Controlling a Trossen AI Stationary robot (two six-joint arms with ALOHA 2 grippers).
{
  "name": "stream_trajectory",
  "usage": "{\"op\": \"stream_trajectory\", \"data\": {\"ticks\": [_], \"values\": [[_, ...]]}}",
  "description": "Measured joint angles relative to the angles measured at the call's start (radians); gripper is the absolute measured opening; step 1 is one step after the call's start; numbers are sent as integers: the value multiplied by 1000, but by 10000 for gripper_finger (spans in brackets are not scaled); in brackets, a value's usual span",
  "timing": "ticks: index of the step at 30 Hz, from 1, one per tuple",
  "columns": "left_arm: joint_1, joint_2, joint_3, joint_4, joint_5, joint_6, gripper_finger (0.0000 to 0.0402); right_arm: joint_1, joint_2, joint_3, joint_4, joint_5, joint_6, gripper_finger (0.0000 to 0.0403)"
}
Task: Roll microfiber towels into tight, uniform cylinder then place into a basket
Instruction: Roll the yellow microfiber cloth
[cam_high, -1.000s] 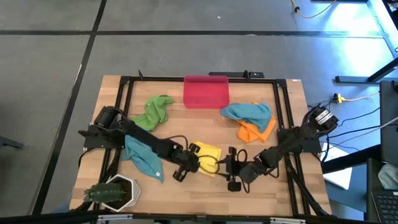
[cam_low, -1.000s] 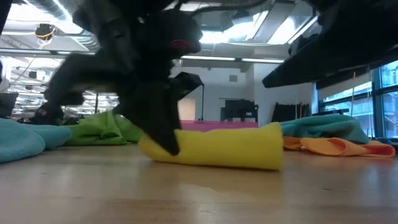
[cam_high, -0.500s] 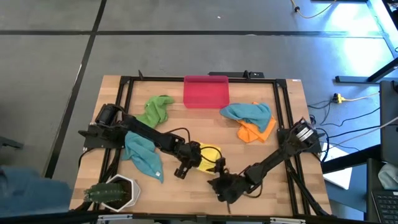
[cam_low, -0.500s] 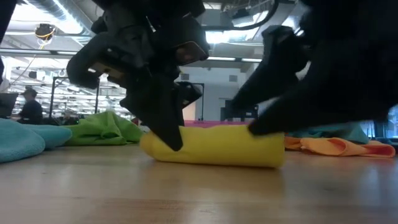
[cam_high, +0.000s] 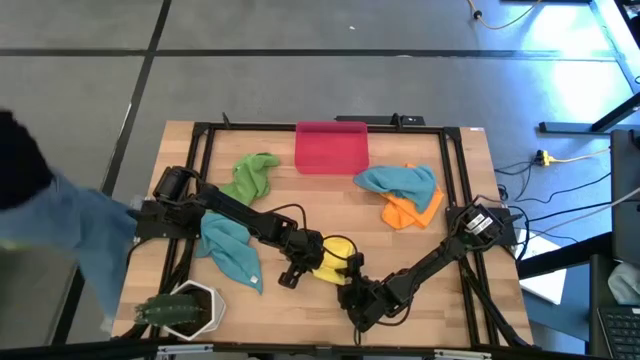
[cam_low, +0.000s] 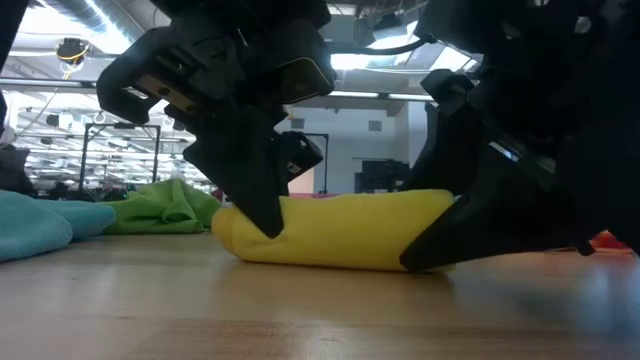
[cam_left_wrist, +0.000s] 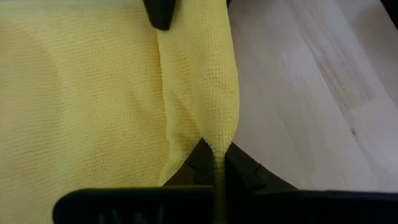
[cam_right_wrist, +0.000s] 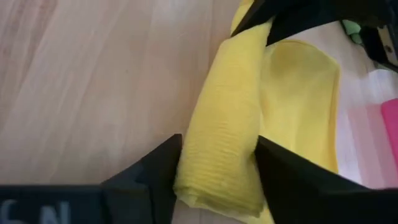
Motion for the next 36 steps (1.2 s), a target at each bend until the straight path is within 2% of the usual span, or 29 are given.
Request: {"op": "stream_trajectory", "data": {"ticks": [12,18,27,31,36], "values": [[0,-2,2,-9,-5,0,0,16,-2,0,7,2,71,17],[0,-2,2,-8,-48,-1,32,7,-3,1,-14,-56,237,17],[-2,-30,2,-60,-106,-1,94,-15,-5,1,-12,-156,356,17],[-8,-85,1,-99,-166,3,104,-16,-8,1,9,-178,370,17],[-21,-152,1,-109,-197,4,105,-33,-9,0,85,-259,370,17]]}}
